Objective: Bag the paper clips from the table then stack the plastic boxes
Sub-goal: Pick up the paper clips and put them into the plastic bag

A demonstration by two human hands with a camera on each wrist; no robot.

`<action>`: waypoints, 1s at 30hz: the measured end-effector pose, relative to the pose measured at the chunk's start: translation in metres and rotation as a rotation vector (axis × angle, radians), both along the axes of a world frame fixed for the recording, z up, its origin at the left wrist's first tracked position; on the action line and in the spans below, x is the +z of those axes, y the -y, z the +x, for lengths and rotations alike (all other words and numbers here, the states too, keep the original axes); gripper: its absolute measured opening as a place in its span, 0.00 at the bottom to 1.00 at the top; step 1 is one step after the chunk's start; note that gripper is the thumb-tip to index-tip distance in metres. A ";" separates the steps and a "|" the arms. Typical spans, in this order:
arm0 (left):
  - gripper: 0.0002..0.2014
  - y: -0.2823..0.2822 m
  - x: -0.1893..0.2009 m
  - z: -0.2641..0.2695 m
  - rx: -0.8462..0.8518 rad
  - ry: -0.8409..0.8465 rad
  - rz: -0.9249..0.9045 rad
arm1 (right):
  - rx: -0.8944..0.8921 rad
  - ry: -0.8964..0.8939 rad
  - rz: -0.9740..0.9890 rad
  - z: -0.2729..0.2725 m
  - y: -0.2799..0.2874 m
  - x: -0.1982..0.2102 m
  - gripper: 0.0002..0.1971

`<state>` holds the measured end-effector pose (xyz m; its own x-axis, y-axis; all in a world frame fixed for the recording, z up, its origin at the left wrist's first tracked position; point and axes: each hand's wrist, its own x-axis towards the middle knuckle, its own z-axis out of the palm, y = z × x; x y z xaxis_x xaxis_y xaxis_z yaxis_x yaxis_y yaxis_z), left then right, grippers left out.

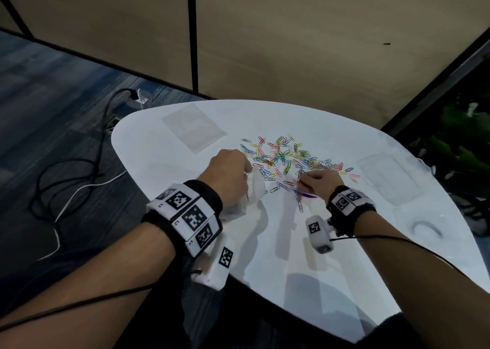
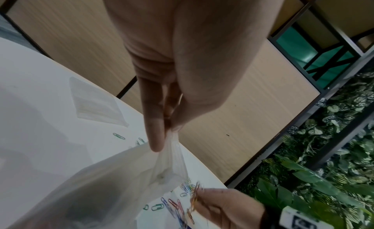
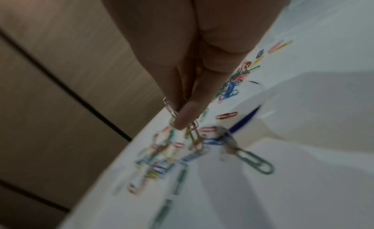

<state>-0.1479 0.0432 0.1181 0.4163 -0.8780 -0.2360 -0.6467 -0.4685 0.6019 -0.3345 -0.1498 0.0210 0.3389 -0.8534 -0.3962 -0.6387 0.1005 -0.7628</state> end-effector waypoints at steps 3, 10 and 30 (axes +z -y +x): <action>0.16 0.005 0.000 -0.011 -0.009 -0.051 -0.018 | -0.129 0.480 0.318 -0.002 -0.008 0.032 0.07; 0.15 0.020 -0.003 -0.030 -0.008 -0.077 -0.068 | 0.141 0.530 0.349 0.019 -0.054 0.072 0.11; 0.14 0.025 -0.007 -0.034 -0.009 -0.113 -0.128 | 0.106 -0.615 -0.194 -0.072 0.099 -0.041 0.39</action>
<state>-0.1821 0.0178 0.1109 0.3857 -0.9074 -0.1669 -0.5755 -0.3780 0.7252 -0.4067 -0.2486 -0.0203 0.1860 -0.9030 -0.3872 -0.9633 -0.0899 -0.2529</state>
